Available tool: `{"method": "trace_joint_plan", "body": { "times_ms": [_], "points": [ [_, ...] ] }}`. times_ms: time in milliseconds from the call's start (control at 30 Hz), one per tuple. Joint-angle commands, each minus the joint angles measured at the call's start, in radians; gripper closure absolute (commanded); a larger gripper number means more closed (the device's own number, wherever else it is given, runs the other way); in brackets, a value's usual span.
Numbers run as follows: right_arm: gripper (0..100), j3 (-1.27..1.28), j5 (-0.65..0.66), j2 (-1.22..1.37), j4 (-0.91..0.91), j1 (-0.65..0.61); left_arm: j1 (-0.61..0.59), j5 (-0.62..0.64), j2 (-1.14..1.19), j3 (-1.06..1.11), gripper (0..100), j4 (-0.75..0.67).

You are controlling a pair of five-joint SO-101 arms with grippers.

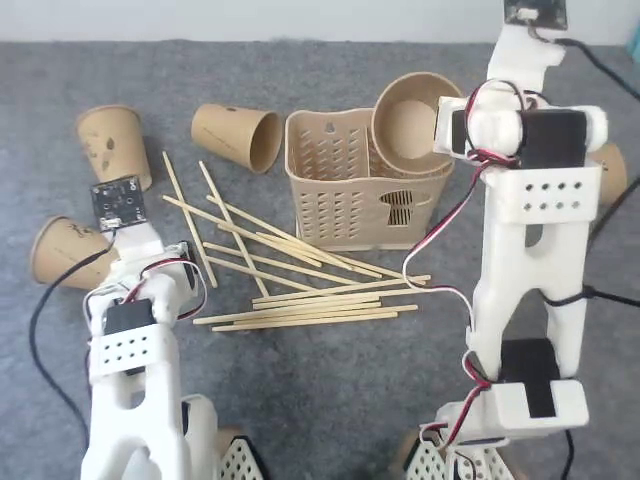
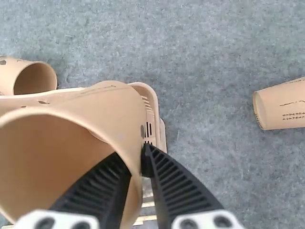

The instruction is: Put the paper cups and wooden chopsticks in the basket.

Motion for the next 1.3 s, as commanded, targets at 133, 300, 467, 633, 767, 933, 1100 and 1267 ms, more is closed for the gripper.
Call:
{"method": "trace_joint_plan", "body": {
  "times_ms": [133,300,467,633,767,933,1100,1267],
  "points": [
    [85.4,-0.048,-0.041,0.053,-0.03,-0.01,-0.005,-0.003,-0.008,-0.013,87,-0.003],
    [82.9,-0.077,-0.064,0.068,-0.087,-0.001,-0.005,-0.003,-0.008,-0.013,87,-0.003],
    [82.8,-0.233,-0.058,0.007,-0.004,-0.008,-0.005,-0.003,-0.008,-0.013,87,-0.003],
    [83.0,-0.354,-0.057,-0.039,0.061,-0.005,-0.005,-0.003,-0.008,-0.013,87,-0.003],
    [89.4,-0.328,-0.055,0.007,0.05,-0.008,-0.005,-0.003,-0.008,-0.013,87,-0.003],
    [94.0,-0.342,-0.061,0.058,0.051,-0.001,-0.008,-0.003,-0.008,-0.012,87,-0.003],
    [94.4,-0.393,-0.055,-0.03,0.074,0.019,-0.008,-0.003,-0.008,-0.013,87,-0.003],
    [94.5,-0.126,0.025,-0.211,0.076,0.108,-0.012,-0.003,-0.008,-0.016,87,-0.003]
  ]
}}
